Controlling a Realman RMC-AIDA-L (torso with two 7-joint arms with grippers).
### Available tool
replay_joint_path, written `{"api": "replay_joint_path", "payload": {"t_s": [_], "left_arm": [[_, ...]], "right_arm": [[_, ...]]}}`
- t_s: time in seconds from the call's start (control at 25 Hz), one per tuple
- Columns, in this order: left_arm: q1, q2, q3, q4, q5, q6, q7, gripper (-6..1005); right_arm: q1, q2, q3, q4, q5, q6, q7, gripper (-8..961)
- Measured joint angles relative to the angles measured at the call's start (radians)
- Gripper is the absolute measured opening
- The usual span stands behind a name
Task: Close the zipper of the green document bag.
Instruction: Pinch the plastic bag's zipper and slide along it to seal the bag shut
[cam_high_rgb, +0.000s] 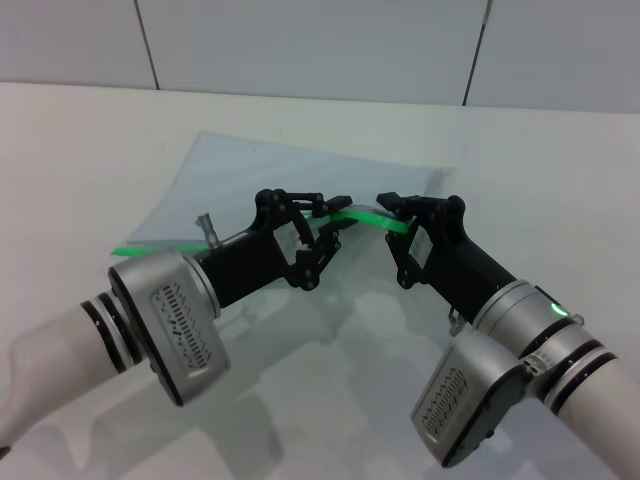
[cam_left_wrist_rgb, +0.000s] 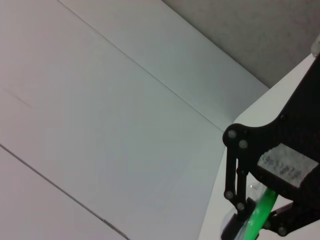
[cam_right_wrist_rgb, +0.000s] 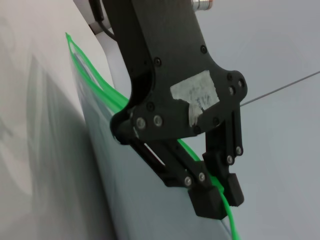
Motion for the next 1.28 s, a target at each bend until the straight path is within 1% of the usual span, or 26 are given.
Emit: {"api": "replay_joint_path", "payload": {"t_s": [1.0,1.28], "left_arm": [[0.002,0.0,-0.008,-0.011,-0.005,-0.005,0.004,83],[0.006,0.0,-0.01,-0.012,-0.017,-0.007,-0.004,84]], "right_arm": [[-0.001,0.0,0.0,0.003,0.0,0.004,-0.006,59],[-0.003,0.0,0.0,-0.001,0.002,0.002,-0.003,60]]}}
